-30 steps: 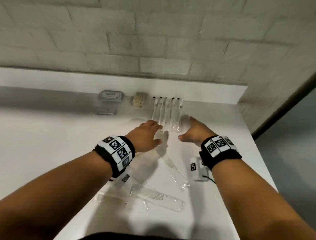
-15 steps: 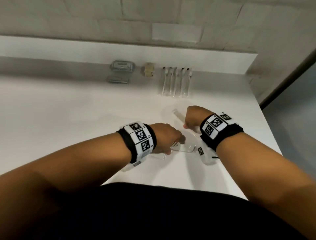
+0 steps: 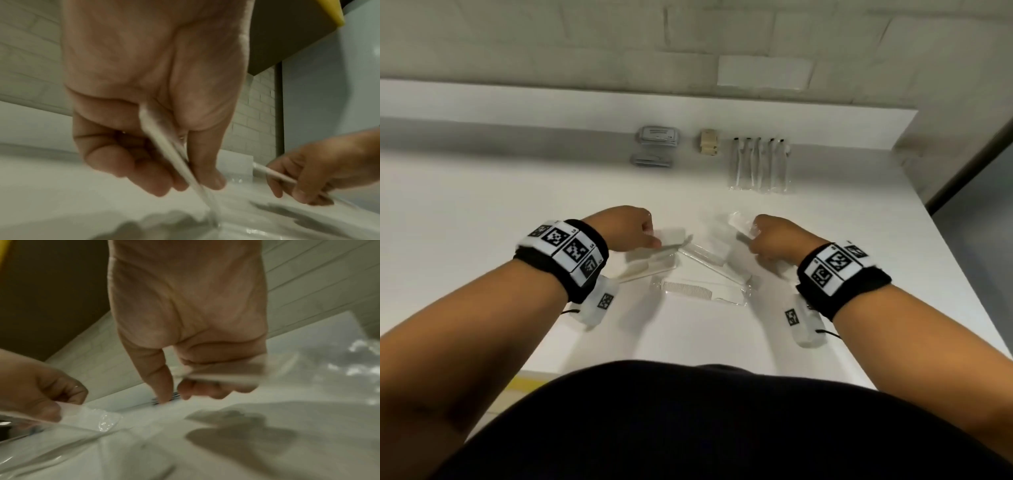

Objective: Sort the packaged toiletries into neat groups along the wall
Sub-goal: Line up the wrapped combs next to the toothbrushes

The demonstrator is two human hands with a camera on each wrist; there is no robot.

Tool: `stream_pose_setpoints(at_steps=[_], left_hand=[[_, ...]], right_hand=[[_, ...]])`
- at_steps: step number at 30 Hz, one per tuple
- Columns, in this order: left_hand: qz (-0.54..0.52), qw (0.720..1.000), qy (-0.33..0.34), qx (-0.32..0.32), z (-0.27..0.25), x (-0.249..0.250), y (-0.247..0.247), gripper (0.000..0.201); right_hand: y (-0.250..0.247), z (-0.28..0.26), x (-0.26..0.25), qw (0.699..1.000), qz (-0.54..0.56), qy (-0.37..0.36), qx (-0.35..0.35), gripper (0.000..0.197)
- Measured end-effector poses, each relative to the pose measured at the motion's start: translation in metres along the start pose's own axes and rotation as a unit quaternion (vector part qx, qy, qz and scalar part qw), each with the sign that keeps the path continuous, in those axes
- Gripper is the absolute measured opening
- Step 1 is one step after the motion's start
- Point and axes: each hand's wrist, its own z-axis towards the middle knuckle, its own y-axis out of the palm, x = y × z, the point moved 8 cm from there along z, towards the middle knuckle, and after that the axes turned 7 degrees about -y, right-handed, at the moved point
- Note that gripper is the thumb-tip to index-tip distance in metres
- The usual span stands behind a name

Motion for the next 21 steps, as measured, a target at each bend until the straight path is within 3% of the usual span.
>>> stream_pose_setpoints(at_steps=[2, 6, 11, 17, 19, 21], left_hand=[[0.004, 1.000, -0.003, -0.023, -0.002, -0.009, 0.015, 0.030], [-0.004, 1.000, 0.002, -0.009, -0.001, -0.009, 0.035, 0.050], [0.054, 0.998, 0.006, -0.019, -0.001, -0.008, 0.043, 0.055], [0.034, 0.999, 0.010, -0.035, -0.001, -0.014, 0.048, 0.057], [0.023, 0.999, 0.014, -0.028, -0.002, -0.015, 0.048, 0.057], [0.021, 0.999, 0.015, -0.026, -0.003, -0.016, 0.050, 0.057]], right_hand=[[0.017, 0.001, -0.023, 0.999, -0.035, -0.016, -0.025, 0.037], [0.041, 0.008, -0.048, 0.987, -0.139, 0.010, -0.082, 0.041], [0.050, 0.007, -0.062, 0.987, -0.136, 0.017, -0.089, 0.020], [0.046, -0.001, -0.055, 0.991, -0.114, 0.047, -0.057, 0.045], [0.046, -0.005, -0.055, 0.990, -0.108, 0.063, -0.061, 0.045], [0.048, -0.009, -0.056, 0.987, -0.116, 0.072, -0.083, 0.033]])
